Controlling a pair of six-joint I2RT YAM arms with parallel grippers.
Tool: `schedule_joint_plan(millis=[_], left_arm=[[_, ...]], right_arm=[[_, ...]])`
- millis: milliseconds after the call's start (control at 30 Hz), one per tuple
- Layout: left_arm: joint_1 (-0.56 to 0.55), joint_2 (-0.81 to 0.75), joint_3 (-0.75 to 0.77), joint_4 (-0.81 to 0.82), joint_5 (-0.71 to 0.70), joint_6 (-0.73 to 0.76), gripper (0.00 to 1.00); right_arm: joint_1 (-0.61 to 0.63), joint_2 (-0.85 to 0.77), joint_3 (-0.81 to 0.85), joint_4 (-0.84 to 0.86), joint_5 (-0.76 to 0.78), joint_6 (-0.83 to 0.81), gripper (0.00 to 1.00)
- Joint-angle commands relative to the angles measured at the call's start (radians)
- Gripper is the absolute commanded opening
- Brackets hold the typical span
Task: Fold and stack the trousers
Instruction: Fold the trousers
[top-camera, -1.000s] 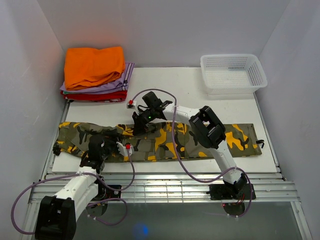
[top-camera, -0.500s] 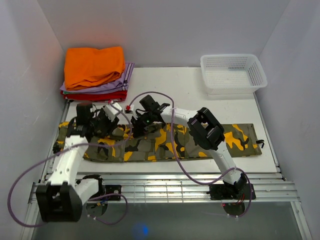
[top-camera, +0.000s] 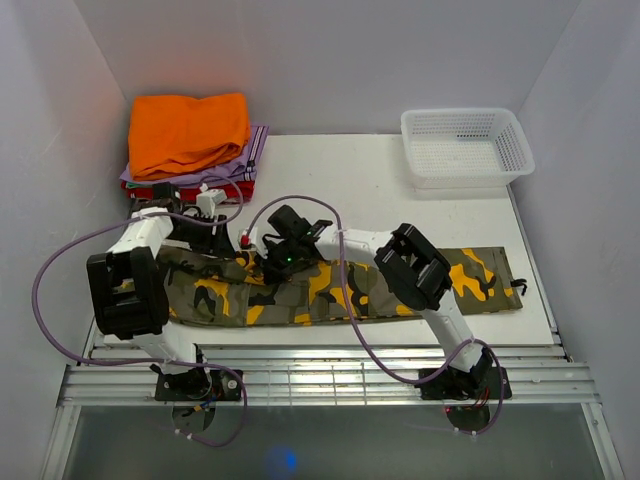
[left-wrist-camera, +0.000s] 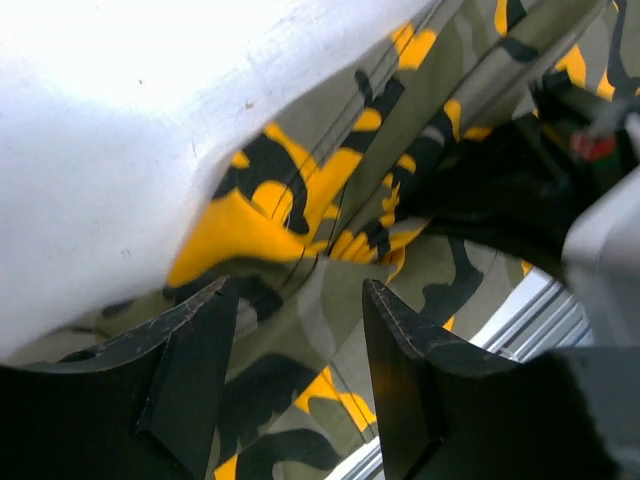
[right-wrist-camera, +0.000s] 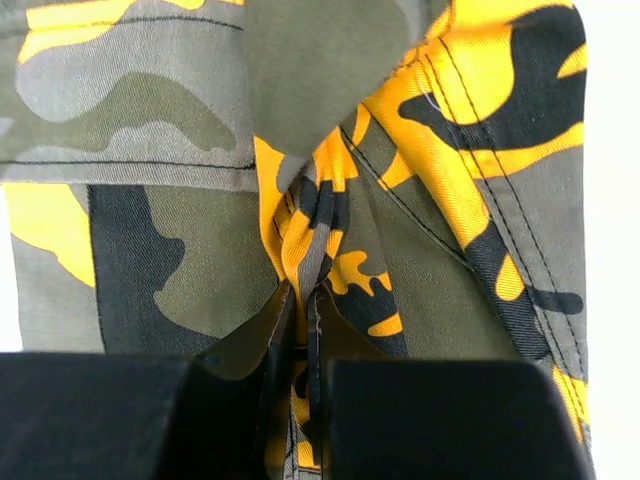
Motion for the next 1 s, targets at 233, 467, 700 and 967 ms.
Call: schedule_joint_plan(millis=[233, 467, 700, 967], left_arm=[[-0.185, -0.023, 0.011, 0.047, -0.278, -0.123, 0.61], [-0.193, -0.005, -0.004, 0.026, -0.471, -0.180, 0.59], [-0.206, 0.009, 0.036, -0.051, -0.505, -0.167, 0.40], [-0.209, 0.057, 0.063, -0.033, -0.511, -0.178, 0.00]], right_arm=[[0.090, -0.024, -0.060, -0.005, 0.192, -0.105, 0.08], [0.098, -0.014, -0.068, 0.009, 0.267, -0.099, 0.08], [0.102, -0.013, -0.061, 0.007, 0.351, -0.061, 0.22], [0.090, -0.221, -0.153, -0.022, 0.412, -0.071, 0.98]])
